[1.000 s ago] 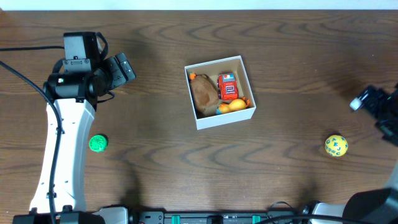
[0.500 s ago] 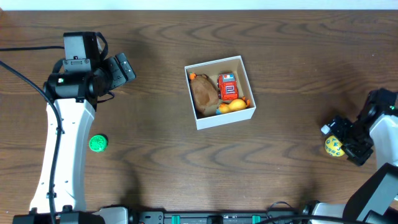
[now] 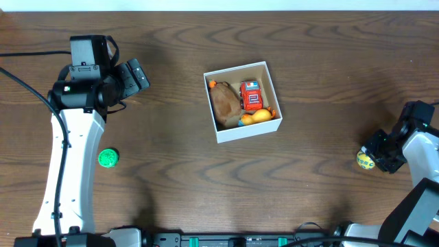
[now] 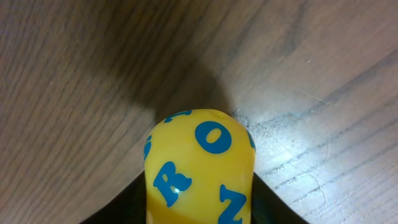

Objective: Pack container
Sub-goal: 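Grasp the yellow lettered ball with the right gripper, then drop the yellow ball into the box with the right gripper, then lower the left gripper onto the green spiky ball and grasp it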

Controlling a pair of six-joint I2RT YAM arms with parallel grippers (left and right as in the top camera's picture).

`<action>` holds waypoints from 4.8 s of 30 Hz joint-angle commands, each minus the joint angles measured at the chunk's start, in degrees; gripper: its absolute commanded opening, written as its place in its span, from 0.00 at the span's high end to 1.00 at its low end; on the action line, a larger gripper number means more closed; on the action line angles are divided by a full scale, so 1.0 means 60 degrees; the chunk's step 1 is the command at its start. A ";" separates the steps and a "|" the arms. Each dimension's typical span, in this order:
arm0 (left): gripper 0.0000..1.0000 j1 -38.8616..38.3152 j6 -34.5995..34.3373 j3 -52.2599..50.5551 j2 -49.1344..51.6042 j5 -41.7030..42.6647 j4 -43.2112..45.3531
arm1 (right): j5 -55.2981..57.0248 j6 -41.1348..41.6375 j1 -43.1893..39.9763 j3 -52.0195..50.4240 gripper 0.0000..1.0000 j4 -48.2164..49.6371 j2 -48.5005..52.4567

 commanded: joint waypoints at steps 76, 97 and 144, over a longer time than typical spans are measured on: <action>0.02 0.0040 -0.1344 0.0066 -0.0055 -0.0943 -0.2710 | -0.0317 -0.2667 0.3213 0.7712 0.01 -0.3628 0.2167; 0.02 0.2648 -0.2838 -0.4116 -0.0029 -0.1588 -0.1428 | -0.0321 -0.2925 0.2302 0.7705 0.01 -0.4215 0.2167; 0.27 0.3628 -0.0361 -0.5042 0.2565 -0.0357 0.2361 | -0.0321 -0.2809 0.2313 0.7705 0.01 -0.4699 0.2167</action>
